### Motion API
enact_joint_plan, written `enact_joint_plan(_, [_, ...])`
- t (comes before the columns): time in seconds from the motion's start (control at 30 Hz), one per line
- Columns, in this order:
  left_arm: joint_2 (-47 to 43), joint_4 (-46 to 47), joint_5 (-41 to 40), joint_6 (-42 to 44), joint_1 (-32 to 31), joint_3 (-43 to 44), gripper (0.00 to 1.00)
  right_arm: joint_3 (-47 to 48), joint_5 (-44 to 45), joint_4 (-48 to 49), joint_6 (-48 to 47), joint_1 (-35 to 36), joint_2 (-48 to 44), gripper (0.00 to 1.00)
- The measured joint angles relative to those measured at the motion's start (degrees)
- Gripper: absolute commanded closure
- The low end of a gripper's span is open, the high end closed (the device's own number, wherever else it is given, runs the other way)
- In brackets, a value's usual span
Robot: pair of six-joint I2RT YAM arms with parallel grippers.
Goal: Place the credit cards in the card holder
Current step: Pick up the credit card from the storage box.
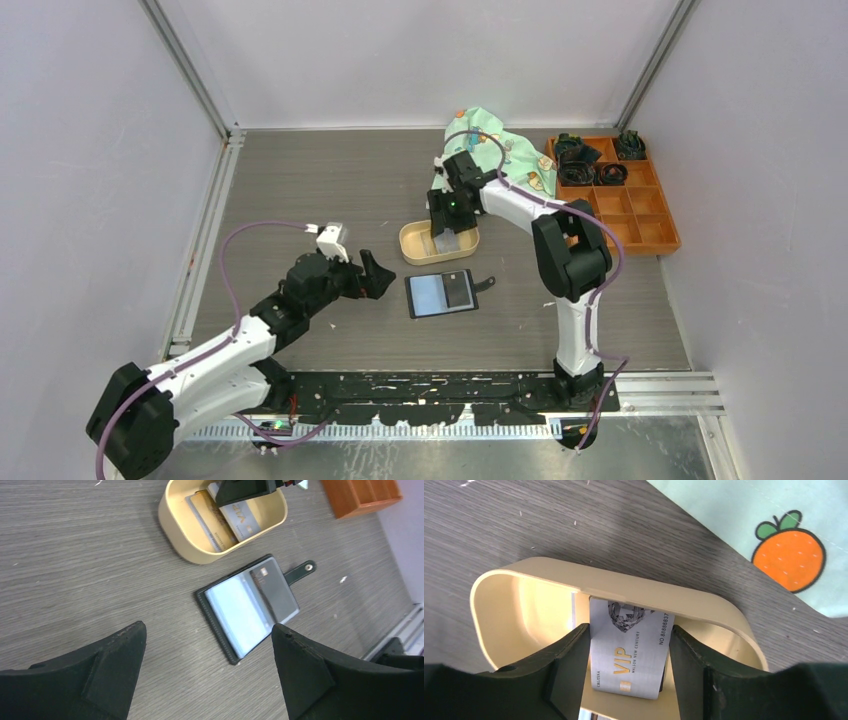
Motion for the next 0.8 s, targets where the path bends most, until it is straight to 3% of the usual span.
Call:
enact_joint_plan(0.13, [1.8, 3.9, 2.7, -2.4, 0.0, 0.0, 0.09, -1.0, -5.7, 1.0, 2.2, -2.8, -1.3, 0.58])
enact_joint_plan(0.33, [11.1, 13.1, 7.7, -6.9, 0.1, 0.7, 0.25, -1.6, -12.3, 3.1, 5.9, -5.0, -1.5, 0.58])
enact_joint_plan(0.6, [24.0, 20.1, 10.5, -10.8, 0.4, 7.3, 0.30, -3.2, -18.1, 5.1, 9.3, -5.5, -1.6, 0.59])
enact_joint_plan(0.8, [32.4, 23.6, 11.9, -13.0, 1.3, 12.6, 0.42, -3.6, -20.5, 6.5, 10.7, -5.8, -1.6, 0.59])
